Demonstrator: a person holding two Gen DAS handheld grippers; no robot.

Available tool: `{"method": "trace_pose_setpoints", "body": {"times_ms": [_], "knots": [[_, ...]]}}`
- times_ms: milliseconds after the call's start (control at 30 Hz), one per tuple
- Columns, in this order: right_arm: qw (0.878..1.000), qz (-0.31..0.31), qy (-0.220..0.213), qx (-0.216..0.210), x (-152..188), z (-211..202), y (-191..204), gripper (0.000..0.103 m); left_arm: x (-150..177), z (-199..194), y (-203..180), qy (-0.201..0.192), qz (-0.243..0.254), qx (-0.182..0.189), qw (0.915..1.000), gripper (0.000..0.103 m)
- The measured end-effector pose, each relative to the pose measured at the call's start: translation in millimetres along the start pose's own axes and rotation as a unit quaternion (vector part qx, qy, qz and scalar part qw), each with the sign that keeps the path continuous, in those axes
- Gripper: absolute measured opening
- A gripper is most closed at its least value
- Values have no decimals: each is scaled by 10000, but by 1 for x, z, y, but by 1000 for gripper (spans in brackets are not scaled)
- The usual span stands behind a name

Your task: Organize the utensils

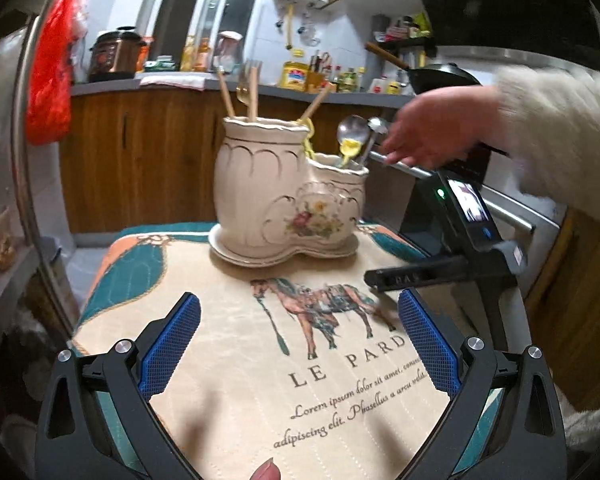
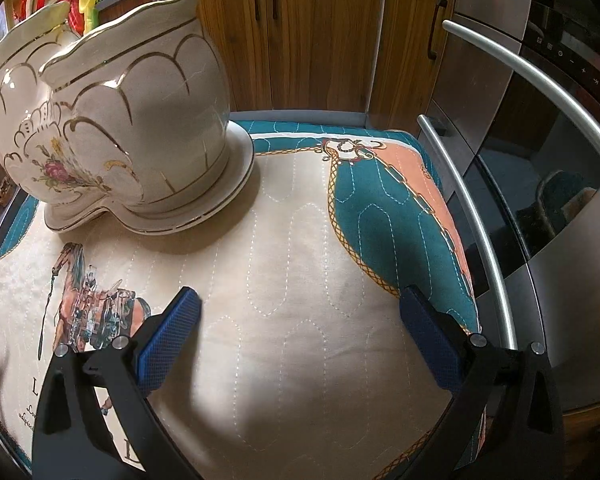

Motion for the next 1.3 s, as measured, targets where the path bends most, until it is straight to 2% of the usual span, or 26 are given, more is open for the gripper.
{"method": "trace_pose_setpoints", "body": {"times_ms": [100, 267, 433, 733, 1033, 1300], "knots": [[10000, 0, 0, 0, 0, 0, 0, 99, 4, 0, -2, -62, 80, 183, 9998, 98], [10000, 1, -2, -2, 0, 0, -1, 99, 3, -3, 0, -75, -204, 685, 9974, 98], [10000, 2, -3, -2, 1, 1, -2, 99, 4, -5, 0, -18, -310, 875, 9957, 98], [10000, 3, -2, -3, 0, 0, -1, 99, 6, -5, -2, -12, -240, 890, 9957, 98], [10000, 4, -1, -4, 1, 0, -2, 99, 4, -6, 6, -59, -524, 1011, 9935, 98], [10000, 4, 0, -2, 0, 0, -3, 99, 3, -7, 7, -119, -548, 975, 9937, 98]]}}
Point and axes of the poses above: each gripper's, at about its wrist camera, not at the fingertips, and z roughly the way its jaws point, y to its left, x to its underside, the point moved 9 cm from there along z, roughly the way its jaws point, and after that the axes turned 9 degrees about -z, right-handed, at the moved point
